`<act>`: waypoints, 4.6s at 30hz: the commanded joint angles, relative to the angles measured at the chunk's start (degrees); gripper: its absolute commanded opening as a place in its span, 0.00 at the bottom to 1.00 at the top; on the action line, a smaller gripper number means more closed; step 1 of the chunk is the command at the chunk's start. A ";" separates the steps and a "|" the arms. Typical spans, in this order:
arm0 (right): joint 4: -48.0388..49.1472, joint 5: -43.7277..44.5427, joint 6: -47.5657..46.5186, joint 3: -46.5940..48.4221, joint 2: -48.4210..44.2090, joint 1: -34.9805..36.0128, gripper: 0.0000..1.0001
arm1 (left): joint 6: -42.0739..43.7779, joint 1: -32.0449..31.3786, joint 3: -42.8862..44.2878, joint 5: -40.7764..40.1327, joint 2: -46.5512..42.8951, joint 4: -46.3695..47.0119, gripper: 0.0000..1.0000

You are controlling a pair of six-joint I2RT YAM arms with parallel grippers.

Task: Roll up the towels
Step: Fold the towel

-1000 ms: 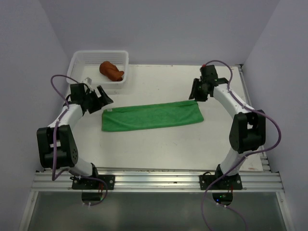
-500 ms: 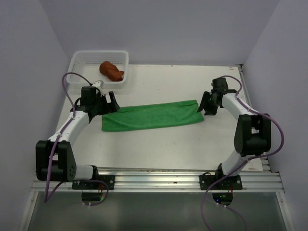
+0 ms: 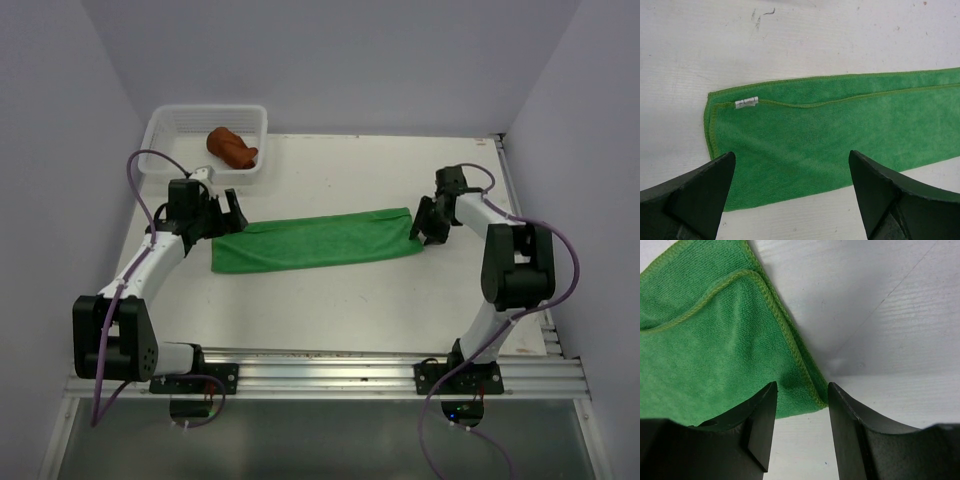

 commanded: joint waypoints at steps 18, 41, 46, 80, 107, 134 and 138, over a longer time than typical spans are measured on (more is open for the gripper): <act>0.02 13.34 -0.94 -1.59 4.66 6.40 0.34 | 0.33 -0.16 0.50 -7.10 -2.90 -1.05 1.00; -13.60 26.52 0.47 0.51 -7.90 -4.76 0.00 | -0.55 -0.33 0.41 -2.80 -3.08 -0.52 1.00; -17.12 27.59 -0.50 7.09 -10.97 -4.59 0.00 | -0.55 -1.12 0.15 -2.79 -3.69 -0.52 1.00; -36.38 13.18 6.36 69.61 27.25 40.85 0.00 | -0.81 -1.39 0.06 -0.25 -4.66 -0.17 1.00; -23.29 3.86 11.98 65.39 28.92 45.07 0.00 | -1.08 -1.39 -0.38 1.16 -4.57 0.45 1.00; -9.83 -9.77 15.85 57.48 30.59 45.42 0.41 | -1.25 -1.74 -0.29 -1.29 -6.67 0.10 1.00; -8.95 -8.46 16.38 53.19 25.87 44.28 0.40 | -1.17 -1.74 -0.65 -2.09 -7.47 0.53 1.00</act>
